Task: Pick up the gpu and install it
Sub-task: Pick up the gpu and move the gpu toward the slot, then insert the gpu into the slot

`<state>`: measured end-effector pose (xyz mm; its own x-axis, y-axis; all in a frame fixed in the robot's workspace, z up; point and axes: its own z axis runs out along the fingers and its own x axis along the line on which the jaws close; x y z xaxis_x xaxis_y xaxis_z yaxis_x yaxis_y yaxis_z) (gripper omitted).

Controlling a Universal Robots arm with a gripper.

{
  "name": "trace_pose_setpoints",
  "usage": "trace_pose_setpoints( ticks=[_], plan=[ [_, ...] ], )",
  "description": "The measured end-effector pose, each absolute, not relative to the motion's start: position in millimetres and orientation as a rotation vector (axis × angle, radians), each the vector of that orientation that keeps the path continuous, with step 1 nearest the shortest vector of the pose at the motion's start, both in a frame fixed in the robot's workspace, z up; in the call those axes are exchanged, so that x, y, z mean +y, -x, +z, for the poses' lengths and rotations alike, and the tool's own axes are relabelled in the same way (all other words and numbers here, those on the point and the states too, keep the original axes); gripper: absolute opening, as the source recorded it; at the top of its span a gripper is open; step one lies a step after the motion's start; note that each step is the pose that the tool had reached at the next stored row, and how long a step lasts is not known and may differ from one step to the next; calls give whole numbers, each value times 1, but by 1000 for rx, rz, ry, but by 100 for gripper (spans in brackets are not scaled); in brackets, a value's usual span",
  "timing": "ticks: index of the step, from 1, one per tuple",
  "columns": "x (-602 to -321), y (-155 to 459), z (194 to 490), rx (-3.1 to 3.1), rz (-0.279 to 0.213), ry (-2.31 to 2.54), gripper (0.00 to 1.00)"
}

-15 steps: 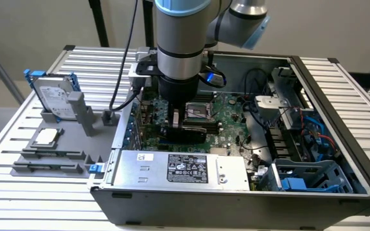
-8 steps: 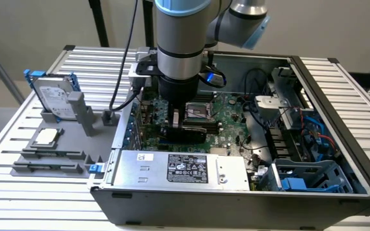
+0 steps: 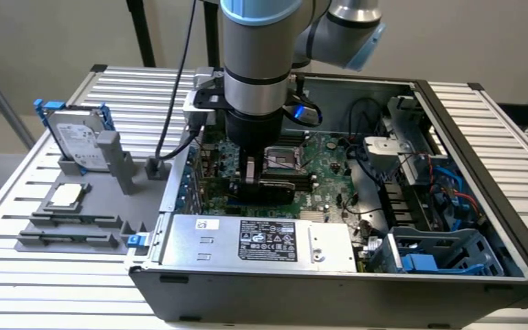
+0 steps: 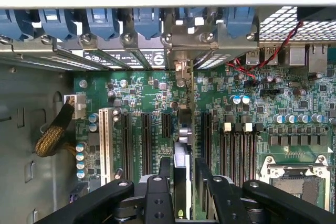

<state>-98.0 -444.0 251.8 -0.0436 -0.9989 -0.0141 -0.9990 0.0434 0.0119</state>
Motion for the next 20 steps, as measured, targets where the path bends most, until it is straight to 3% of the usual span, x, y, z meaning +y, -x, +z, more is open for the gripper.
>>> trace_pose_setpoints(
  ticks=[13, 17, 19, 20],
  plan=[
    [-444, 98, 279, 2268, 29, 2171, 33],
    [-444, 98, 283, 2268, 29, 2171, 18],
    [-444, 98, 283, 2268, 29, 2171, 18],
    [-443, 98, 283, 2268, 29, 2171, 12]
  ],
)
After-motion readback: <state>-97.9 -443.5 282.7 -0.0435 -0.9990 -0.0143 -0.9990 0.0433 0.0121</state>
